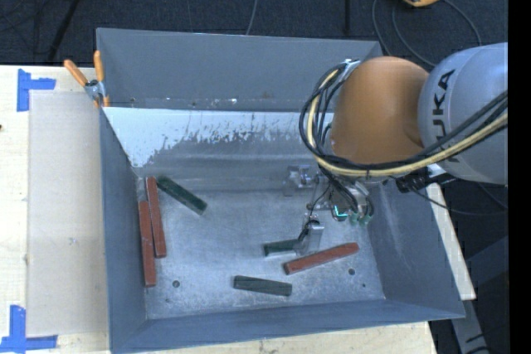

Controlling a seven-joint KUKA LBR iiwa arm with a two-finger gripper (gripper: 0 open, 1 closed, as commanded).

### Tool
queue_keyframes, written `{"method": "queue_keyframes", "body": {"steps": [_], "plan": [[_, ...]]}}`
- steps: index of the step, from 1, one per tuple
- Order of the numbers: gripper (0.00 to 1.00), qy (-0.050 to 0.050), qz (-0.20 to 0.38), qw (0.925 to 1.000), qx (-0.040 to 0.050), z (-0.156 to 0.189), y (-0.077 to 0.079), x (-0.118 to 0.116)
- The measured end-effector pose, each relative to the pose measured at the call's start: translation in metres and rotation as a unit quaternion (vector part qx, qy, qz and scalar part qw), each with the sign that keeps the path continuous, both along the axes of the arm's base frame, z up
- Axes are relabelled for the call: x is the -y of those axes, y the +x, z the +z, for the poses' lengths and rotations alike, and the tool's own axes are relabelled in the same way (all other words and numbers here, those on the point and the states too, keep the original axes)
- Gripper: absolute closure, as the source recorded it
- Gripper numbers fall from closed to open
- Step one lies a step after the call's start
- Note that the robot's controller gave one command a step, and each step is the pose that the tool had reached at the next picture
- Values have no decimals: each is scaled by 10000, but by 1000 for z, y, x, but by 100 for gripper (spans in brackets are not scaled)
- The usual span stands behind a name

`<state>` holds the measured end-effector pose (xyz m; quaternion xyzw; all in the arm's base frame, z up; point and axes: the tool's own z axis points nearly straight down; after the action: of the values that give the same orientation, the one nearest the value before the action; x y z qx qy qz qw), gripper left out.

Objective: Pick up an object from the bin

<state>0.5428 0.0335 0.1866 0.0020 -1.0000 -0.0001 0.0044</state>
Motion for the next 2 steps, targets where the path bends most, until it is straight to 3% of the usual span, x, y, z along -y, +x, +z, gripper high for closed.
{"method": "queue_keyframes", "body": {"steps": [1,2], "plan": [[0,1,-4,10000,38,4,2,0],[0,3,253,9997,73,-36,-14,12]]}}
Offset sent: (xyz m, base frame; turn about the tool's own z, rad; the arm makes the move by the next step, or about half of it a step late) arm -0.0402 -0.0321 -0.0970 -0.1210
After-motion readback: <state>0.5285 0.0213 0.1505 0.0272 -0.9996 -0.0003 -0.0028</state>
